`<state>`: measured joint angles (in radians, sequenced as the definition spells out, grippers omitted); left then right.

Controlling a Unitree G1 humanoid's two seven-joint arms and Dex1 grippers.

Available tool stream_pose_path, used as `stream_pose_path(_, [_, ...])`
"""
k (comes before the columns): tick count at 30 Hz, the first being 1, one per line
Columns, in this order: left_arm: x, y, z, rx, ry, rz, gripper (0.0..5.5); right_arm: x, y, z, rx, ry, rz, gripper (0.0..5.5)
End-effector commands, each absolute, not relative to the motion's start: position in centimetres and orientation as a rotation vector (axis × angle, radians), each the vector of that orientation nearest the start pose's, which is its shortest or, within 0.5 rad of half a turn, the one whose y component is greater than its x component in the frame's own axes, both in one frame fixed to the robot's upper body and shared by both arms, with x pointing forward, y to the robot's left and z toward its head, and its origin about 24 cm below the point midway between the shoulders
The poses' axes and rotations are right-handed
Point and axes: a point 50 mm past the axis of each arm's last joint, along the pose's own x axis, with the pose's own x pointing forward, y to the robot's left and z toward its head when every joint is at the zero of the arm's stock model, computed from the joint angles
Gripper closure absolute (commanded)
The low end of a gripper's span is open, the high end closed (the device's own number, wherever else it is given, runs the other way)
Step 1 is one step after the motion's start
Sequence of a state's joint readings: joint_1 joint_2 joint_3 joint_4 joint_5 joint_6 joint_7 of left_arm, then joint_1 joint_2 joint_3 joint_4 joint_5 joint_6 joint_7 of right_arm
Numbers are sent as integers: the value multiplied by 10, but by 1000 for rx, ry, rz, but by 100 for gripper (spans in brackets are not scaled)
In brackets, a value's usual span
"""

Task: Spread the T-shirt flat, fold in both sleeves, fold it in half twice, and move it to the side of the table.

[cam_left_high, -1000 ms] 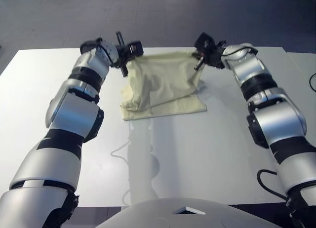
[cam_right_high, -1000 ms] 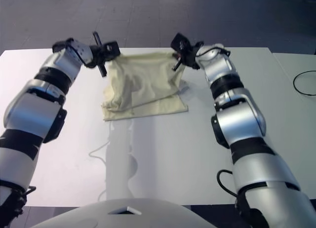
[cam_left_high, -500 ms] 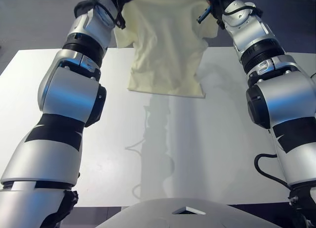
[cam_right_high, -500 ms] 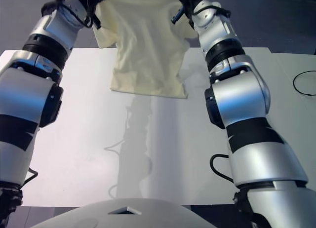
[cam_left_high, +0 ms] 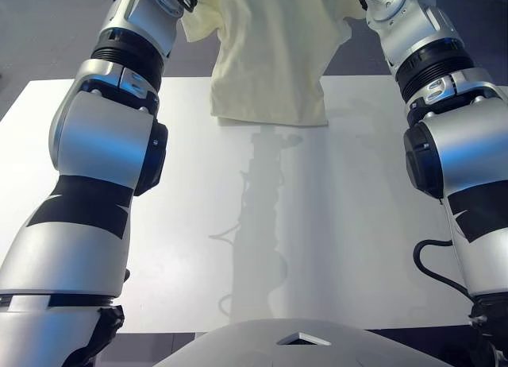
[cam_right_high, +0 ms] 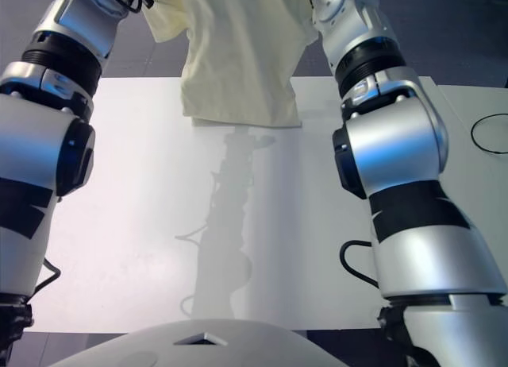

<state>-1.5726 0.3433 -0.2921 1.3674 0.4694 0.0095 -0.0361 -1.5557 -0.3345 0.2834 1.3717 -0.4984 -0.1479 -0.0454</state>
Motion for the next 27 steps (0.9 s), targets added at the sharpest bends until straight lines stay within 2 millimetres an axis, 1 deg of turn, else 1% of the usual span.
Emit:
stream_pose_path(1, [434,158,282,1076,-90,-5,549,432,-142,287,-1034,-286,35,550])
stream_pose_path(6, [433,156,255,1092,-14,-181,549,431,-147,270,-1001,-241,154,550])
stream_pose_path(9, [431,159,247,1083,19,-290,549,429,-156,262,-973,-196,237,550])
stream_pose_path(12, [427,163,250,1077,25,-377,549,427,-163,254,-929,-130,365,550])
stream_pose_path(16, [415,167,262,1067,20,-501,549,419,-171,250,-863,-43,583,550])
stream_pose_path(20, [392,172,268,1088,40,-628,549,407,-171,257,-797,1,776,550])
stream_pose_path(22, [379,175,273,1099,48,-671,549,399,-172,265,-778,11,848,550])
stream_pose_path(27, [349,178,287,1098,51,-768,549,375,-176,290,-744,27,958,550])
